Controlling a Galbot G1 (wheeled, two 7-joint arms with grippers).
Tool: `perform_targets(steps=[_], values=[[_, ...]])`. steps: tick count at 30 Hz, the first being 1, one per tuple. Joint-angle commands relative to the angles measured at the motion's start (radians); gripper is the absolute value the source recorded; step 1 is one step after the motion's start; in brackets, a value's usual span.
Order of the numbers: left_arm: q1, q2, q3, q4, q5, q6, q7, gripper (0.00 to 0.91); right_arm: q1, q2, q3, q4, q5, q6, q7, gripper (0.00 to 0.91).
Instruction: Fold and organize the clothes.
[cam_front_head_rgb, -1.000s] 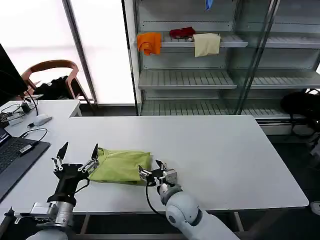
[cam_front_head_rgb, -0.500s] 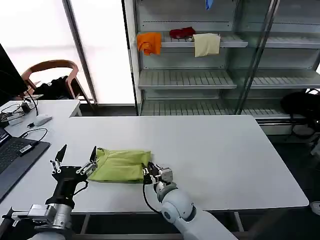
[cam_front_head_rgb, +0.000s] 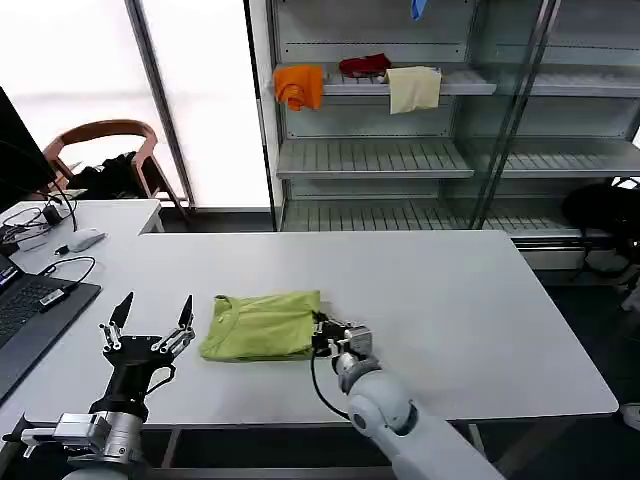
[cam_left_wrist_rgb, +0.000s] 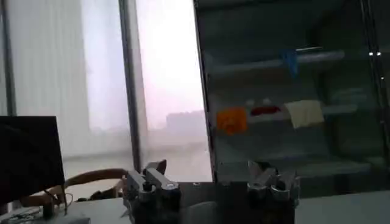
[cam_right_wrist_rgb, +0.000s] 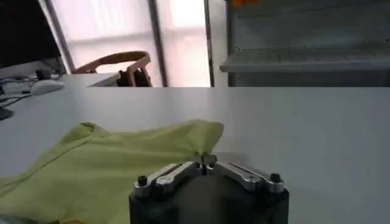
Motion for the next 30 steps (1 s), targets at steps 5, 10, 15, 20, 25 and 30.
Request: perform_targets(steps=[5,10,15,20,25,30], values=[[0.02,0.014,0.051,-0.011,-0.008,0.073,-0.021,0.907,-0.101,-0.162,0.21,0.055,-0.16,0.103,-0.133,0.907],[0.122,0.076,0.053,-0.027,-0.074,0.085,-0.028,0.907,-0.263,-0.299,0.341,0.236,-0.259,0.192,-0.125,0.907],[0.203,0.092,0.044,-0.007,-0.117,-0.026,-0.087,0.907,-0.589,-0.399,0.564,0.419,-0.257,0.368,-0.022,0.907],[0.25,0.085,0.016,0.035,-0.122,-0.159,-0.122,0.907,-0.863,-0.388,0.745,0.506,-0.261,0.528,0.049,0.907],[0.271,0.084,-0.005,0.07,-0.124,-0.273,-0.147,0.907,-0.958,-0.357,0.77,0.512,-0.306,0.64,0.057,0.907],[0.269,0.073,-0.001,0.062,-0.087,-0.316,-0.141,0.907,-0.936,-0.325,0.749,0.517,-0.308,0.661,0.042,0.907]])
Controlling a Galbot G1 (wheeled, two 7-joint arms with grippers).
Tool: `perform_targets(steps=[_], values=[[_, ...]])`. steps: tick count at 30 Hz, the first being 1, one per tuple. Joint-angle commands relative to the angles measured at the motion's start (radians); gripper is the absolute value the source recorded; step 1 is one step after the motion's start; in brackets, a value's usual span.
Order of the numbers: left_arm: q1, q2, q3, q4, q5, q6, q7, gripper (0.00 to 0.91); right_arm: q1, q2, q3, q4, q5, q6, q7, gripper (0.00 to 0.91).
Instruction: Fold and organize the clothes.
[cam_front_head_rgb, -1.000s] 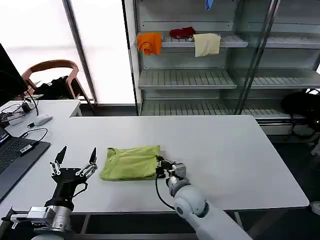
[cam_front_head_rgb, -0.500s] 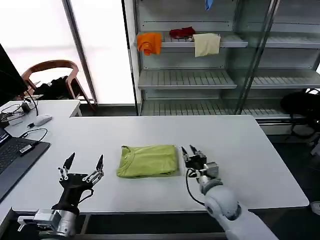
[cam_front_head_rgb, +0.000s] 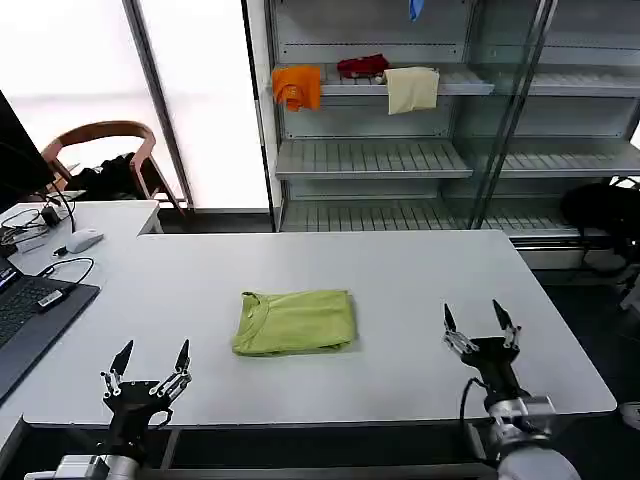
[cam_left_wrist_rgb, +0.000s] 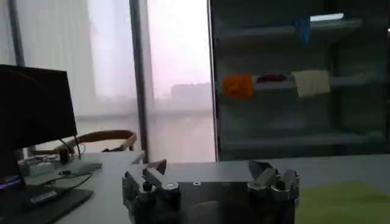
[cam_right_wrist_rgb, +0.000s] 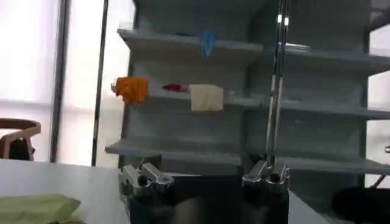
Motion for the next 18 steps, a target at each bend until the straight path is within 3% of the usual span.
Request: perform_targets(steps=[1,8,18], values=[[0.058,0.0,-0.005,0.028,0.017,-0.193,-0.033,0.907,-0.266,-0.015,0.158,0.121,-0.063,0.218,0.032,0.907],[0.05,-0.007,0.003,0.029,0.026,-0.198,-0.033,0.907,-0.242,-0.001,0.121,0.114,-0.084,0.21,0.033,0.907],[0.047,-0.012,0.031,0.079,0.046,-0.203,-0.037,0.907,-0.229,0.024,0.045,0.061,-0.128,0.226,0.083,0.907]])
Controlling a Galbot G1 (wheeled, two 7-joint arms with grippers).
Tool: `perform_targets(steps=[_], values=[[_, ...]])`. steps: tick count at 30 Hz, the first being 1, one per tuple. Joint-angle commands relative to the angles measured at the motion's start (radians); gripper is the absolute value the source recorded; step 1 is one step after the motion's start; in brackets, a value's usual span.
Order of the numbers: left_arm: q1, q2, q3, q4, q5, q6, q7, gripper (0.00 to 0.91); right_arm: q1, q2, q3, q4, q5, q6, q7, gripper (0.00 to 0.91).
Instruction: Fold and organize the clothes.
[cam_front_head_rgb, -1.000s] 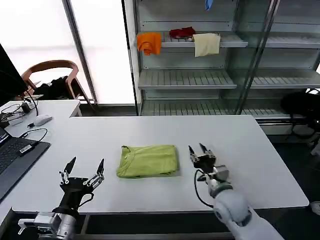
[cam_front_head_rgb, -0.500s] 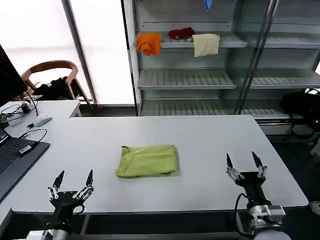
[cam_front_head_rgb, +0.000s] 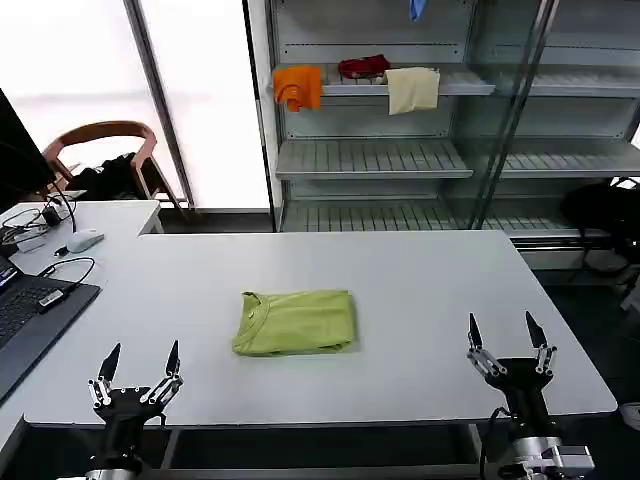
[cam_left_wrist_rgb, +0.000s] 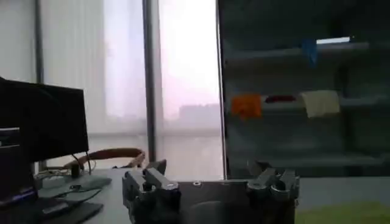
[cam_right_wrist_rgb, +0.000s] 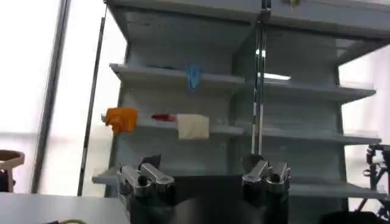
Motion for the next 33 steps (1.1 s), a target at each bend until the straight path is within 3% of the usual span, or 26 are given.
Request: perform_targets(steps=[1,33], values=[[0.01,-0.002,0.017,0.043,0.012,-0.04,-0.005,0.907,-0.042,0.013,-0.036,-0.017,-0.043,0.061,0.031,0.907],[0.021,-0.005,0.004,0.055,0.005,-0.047,0.0,0.907,-0.056,-0.01,-0.031,-0.035,-0.013,0.079,0.025,0.907]])
